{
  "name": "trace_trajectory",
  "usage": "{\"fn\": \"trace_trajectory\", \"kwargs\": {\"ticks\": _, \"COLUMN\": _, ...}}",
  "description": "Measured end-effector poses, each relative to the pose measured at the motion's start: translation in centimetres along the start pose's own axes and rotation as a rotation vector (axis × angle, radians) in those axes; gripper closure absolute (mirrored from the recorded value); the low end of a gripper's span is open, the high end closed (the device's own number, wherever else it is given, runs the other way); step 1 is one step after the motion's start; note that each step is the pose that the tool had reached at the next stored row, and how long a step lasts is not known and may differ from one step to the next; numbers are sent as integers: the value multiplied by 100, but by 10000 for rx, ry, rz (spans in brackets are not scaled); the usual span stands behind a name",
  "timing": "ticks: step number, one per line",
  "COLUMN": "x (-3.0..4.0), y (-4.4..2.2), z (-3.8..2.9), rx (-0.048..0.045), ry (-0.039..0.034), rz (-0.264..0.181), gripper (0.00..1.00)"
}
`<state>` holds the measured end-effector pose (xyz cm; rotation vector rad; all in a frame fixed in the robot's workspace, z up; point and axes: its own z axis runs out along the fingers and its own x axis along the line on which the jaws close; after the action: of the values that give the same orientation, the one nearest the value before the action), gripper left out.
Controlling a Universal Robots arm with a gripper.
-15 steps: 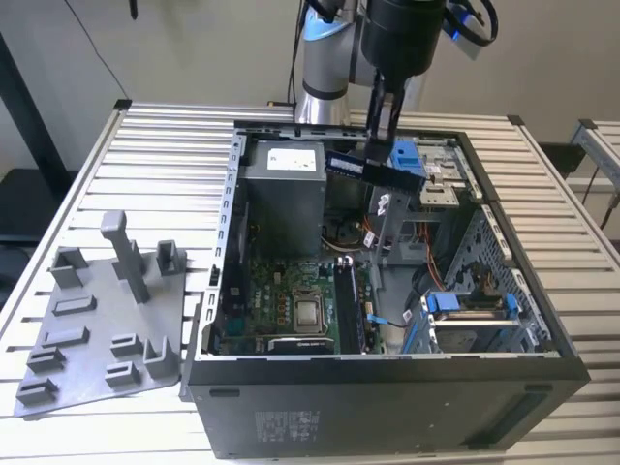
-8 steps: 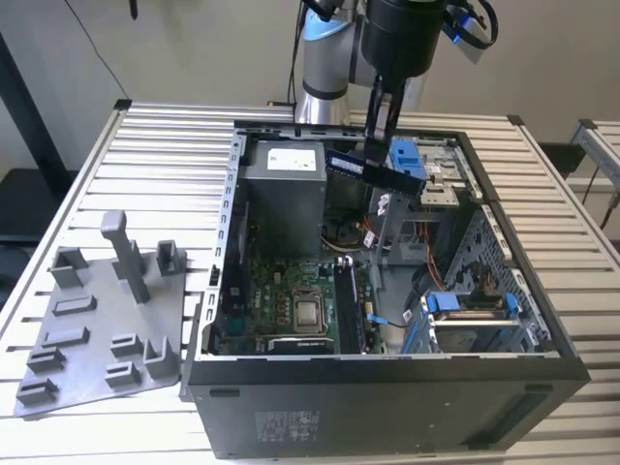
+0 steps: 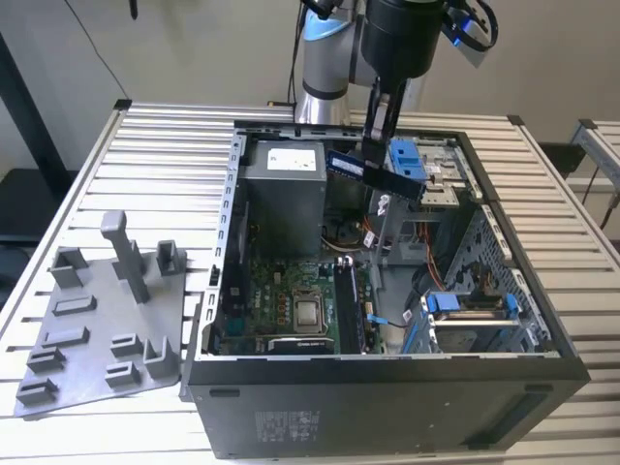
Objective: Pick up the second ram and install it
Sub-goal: 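Insert the second ram into the second slot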
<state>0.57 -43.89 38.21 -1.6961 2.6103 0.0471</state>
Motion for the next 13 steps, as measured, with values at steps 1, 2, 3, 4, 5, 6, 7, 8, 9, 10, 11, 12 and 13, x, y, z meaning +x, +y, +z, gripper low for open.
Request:
{"fn": "trace_trajectory", "kwargs": {"ticks": 1, "x": 0, "y": 0, "z": 1, "rx": 7, "ry": 11, "rz": 53, "gripper": 85}}
{"fn": "trace_trajectory", "kwargs": {"ticks": 2, "x": 0, "y": 0, "z": 2, "rx": 13, "ry": 19, "rz": 113, "gripper": 85}}
{"fn": "trace_trajectory", "kwargs": {"ticks": 3, "x": 0, "y": 0, "z": 3, "rx": 19, "ry": 25, "rz": 173, "gripper": 85}}
{"fn": "trace_trajectory", "kwargs": {"ticks": 4, "x": 0, "y": 0, "z": 4, "rx": 24, "ry": 31, "rz": 235, "gripper": 85}}
{"fn": "trace_trajectory", "kwargs": {"ticks": 5, "x": 0, "y": 0, "z": 5, "rx": 30, "ry": 38, "rz": 299, "gripper": 85}}
{"fn": "trace_trajectory", "kwargs": {"ticks": 6, "x": 0, "y": 0, "z": 7, "rx": 36, "ry": 44, "rz": 360, "gripper": 85}}
{"fn": "trace_trajectory", "kwargs": {"ticks": 7, "x": 0, "y": 0, "z": 8, "rx": 41, "ry": 51, "rz": 421, "gripper": 85}}
{"fn": "trace_trajectory", "kwargs": {"ticks": 8, "x": 0, "y": 0, "z": 8, "rx": 47, "ry": 58, "rz": 481, "gripper": 85}}
{"fn": "trace_trajectory", "kwargs": {"ticks": 9, "x": 0, "y": 0, "z": 10, "rx": 52, "ry": 64, "rz": 545, "gripper": 85}}
{"fn": "trace_trajectory", "kwargs": {"ticks": 10, "x": 0, "y": 0, "z": 11, "rx": 58, "ry": 71, "rz": 600, "gripper": 85}}
{"fn": "trace_trajectory", "kwargs": {"ticks": 11, "x": 0, "y": 0, "z": 12, "rx": 63, "ry": 76, "rz": 660, "gripper": 85}}
{"fn": "trace_trajectory", "kwargs": {"ticks": 12, "x": 0, "y": 0, "z": 13, "rx": 68, "ry": 82, "rz": 717, "gripper": 85}}
{"fn": "trace_trajectory", "kwargs": {"ticks": 13, "x": 0, "y": 0, "z": 14, "rx": 73, "ry": 88, "rz": 777, "gripper": 85}}
